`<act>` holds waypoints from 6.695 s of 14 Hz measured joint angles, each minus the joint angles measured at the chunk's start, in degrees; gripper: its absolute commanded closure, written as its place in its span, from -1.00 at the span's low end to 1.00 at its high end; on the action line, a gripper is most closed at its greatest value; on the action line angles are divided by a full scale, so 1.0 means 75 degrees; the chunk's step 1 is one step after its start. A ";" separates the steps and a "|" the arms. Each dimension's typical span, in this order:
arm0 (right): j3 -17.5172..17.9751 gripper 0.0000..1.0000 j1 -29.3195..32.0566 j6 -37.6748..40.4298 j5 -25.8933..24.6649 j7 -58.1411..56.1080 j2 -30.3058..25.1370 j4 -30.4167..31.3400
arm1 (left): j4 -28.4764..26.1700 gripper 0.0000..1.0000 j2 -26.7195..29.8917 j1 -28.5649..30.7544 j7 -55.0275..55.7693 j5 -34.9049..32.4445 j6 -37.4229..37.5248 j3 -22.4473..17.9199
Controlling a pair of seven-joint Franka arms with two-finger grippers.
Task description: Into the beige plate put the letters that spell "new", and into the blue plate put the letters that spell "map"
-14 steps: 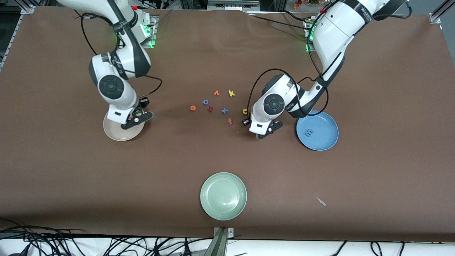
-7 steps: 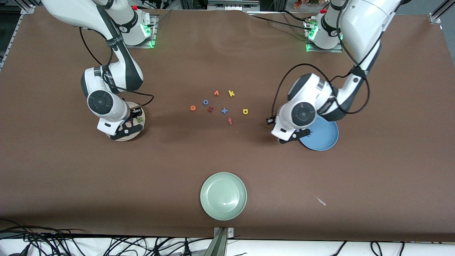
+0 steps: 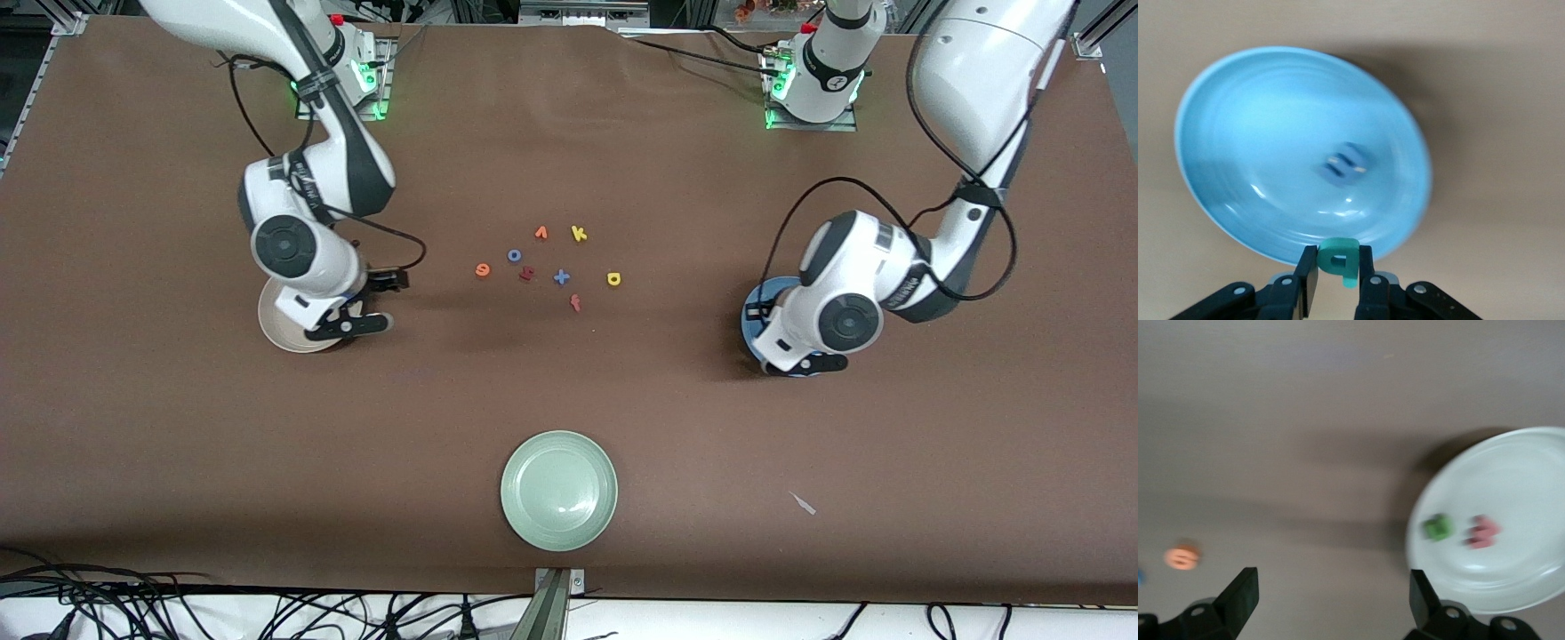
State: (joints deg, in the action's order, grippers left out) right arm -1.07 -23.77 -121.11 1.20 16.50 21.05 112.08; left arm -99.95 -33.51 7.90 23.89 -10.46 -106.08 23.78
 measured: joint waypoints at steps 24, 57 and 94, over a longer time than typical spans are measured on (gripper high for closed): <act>0.0586 -0.23 -0.1563 -0.4213 0.0108 0.4665 0.0720 0.1715 | -0.0501 -0.93 -0.0378 -0.0934 0.3426 0.0989 -0.2158 0.1811; -0.0953 0.65 -0.1435 -0.1100 0.0108 0.1550 -0.0201 0.0938 | 0.0171 1.00 -0.0841 -0.2631 0.3514 0.0494 -0.2120 0.0539; -0.0453 -1.00 0.1592 0.4767 -0.0554 -0.1901 -0.2136 -0.2484 | 0.4153 -1.00 0.2272 0.0684 -0.2001 0.0506 0.2881 0.0167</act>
State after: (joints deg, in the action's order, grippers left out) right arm -4.47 -11.83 -85.36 -2.96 2.24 5.04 93.45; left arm -68.80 -16.47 13.03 8.88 -6.66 -84.47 25.03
